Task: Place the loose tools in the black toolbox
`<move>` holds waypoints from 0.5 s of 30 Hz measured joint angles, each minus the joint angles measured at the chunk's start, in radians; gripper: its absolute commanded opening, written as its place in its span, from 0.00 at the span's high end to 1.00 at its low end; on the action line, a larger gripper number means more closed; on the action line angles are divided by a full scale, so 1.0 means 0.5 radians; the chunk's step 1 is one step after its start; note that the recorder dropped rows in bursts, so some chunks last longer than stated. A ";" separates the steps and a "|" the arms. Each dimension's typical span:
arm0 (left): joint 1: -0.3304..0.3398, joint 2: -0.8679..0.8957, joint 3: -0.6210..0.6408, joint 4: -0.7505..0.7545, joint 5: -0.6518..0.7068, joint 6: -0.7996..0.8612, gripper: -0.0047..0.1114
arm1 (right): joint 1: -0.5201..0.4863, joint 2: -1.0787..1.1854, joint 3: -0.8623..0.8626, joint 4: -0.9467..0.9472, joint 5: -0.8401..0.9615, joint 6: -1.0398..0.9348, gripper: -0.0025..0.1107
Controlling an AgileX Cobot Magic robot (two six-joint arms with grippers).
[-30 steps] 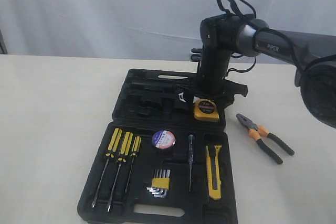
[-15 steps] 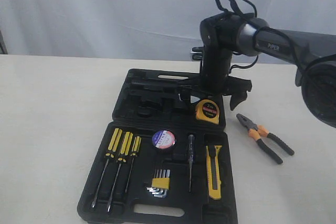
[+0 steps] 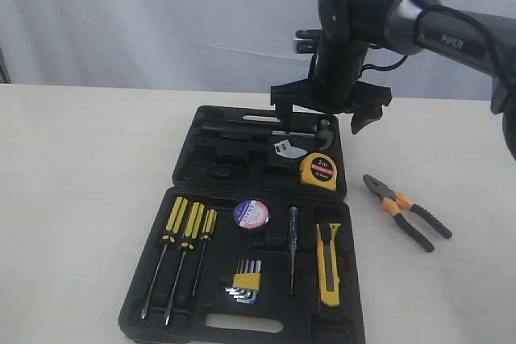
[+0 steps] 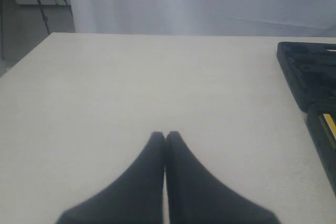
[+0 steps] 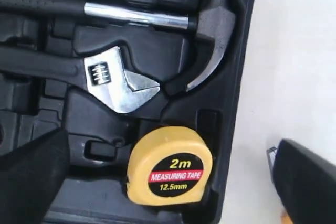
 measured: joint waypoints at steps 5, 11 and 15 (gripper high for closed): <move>0.000 0.000 0.000 0.000 0.000 0.000 0.96 | 0.000 -0.010 0.000 0.000 0.034 -0.080 0.81; 0.000 0.000 0.000 0.000 0.000 0.000 0.96 | 0.000 -0.010 0.000 0.000 0.050 -0.187 0.98; 0.000 0.000 0.000 0.000 0.000 0.000 0.96 | 0.000 0.002 0.000 0.006 0.064 -0.317 0.98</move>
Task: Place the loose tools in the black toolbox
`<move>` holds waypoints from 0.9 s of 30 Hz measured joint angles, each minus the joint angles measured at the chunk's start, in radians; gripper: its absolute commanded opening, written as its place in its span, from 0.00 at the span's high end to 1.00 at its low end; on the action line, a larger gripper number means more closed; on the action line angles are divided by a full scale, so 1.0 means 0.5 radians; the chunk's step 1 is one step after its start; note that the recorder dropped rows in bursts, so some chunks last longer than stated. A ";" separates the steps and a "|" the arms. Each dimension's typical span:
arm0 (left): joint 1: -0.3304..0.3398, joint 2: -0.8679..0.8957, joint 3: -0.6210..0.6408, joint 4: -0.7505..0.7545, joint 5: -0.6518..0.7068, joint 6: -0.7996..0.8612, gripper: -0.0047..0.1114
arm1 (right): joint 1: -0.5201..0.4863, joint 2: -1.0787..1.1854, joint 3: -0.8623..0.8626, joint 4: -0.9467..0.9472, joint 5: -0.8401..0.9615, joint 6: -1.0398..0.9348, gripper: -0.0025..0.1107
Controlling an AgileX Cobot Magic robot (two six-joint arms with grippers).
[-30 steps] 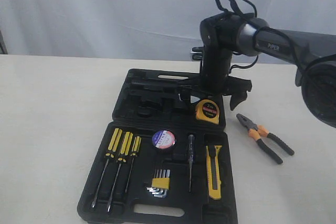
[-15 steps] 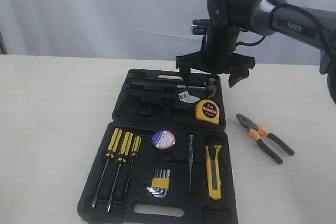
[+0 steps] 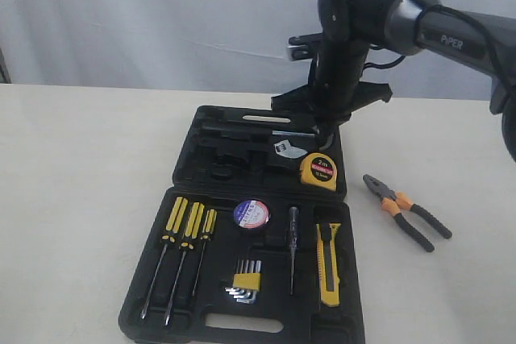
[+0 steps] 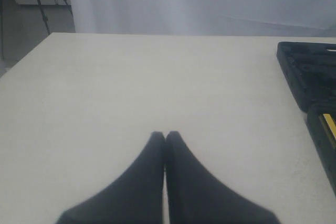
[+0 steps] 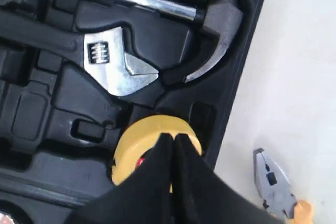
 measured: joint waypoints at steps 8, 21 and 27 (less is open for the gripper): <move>0.000 0.000 0.000 0.000 0.000 0.000 0.96 | 0.000 0.126 0.000 0.182 0.017 -0.134 0.98; 0.000 0.000 0.000 0.000 0.000 0.000 0.96 | 0.000 0.184 0.000 0.198 -0.003 -0.135 0.98; 0.000 0.000 0.000 0.000 0.000 0.000 0.96 | 0.000 0.184 0.000 0.161 -0.061 -0.135 0.98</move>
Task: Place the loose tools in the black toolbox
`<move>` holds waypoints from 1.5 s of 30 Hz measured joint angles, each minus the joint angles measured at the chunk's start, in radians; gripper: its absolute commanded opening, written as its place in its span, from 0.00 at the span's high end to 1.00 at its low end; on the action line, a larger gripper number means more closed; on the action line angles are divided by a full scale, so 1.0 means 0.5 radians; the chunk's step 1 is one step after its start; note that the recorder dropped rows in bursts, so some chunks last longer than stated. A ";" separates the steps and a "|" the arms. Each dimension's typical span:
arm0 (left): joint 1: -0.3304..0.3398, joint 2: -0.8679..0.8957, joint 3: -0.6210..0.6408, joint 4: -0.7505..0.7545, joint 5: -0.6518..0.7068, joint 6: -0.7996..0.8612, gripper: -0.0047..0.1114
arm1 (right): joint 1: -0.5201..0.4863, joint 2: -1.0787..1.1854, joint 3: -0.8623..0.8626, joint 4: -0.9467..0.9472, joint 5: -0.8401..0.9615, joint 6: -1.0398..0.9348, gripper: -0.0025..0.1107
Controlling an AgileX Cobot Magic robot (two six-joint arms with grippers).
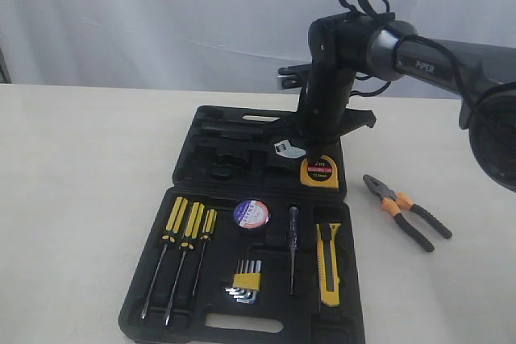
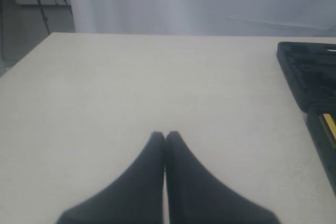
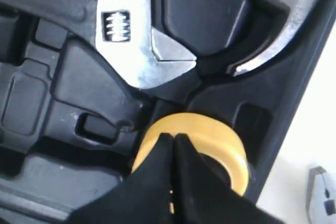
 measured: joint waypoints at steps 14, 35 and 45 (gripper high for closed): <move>0.000 0.000 0.000 0.000 0.000 0.000 0.96 | 0.003 0.004 0.000 -0.159 -0.025 0.056 0.98; 0.000 0.000 0.000 0.000 0.000 0.000 0.96 | 0.008 0.176 -0.070 -0.130 0.007 -0.040 0.98; 0.000 0.000 0.000 0.000 0.000 0.000 0.96 | 0.008 0.119 -0.053 -0.110 -0.031 -0.040 0.98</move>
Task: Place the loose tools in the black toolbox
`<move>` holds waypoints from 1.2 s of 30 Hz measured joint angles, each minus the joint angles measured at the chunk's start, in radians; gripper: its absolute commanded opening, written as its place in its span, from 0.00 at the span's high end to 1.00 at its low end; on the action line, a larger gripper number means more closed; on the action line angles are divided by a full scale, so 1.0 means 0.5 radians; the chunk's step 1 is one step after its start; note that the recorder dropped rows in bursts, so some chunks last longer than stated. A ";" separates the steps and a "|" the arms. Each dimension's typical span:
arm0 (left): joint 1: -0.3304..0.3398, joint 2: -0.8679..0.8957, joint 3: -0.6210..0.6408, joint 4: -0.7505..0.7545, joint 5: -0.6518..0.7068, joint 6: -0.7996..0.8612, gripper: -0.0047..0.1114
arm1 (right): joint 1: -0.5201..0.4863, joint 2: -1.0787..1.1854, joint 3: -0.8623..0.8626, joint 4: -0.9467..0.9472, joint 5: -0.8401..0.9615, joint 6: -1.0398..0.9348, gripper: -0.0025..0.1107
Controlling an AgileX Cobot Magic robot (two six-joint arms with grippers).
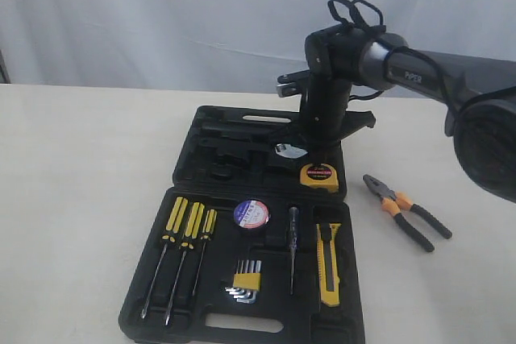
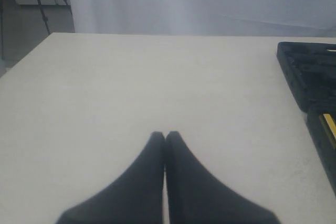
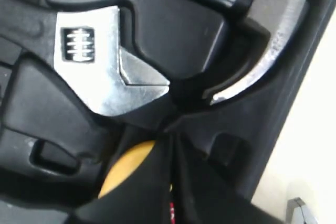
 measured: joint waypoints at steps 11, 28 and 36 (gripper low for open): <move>0.000 0.000 0.000 0.000 0.000 0.000 0.96 | 0.000 -0.125 0.052 0.059 0.076 -0.022 0.98; 0.000 0.000 0.000 0.000 0.000 0.000 0.96 | 0.000 -0.146 0.052 0.086 0.286 -0.040 0.98; 0.000 0.000 0.000 0.000 0.000 0.000 0.96 | 0.000 -0.075 0.052 0.094 0.297 -0.005 0.98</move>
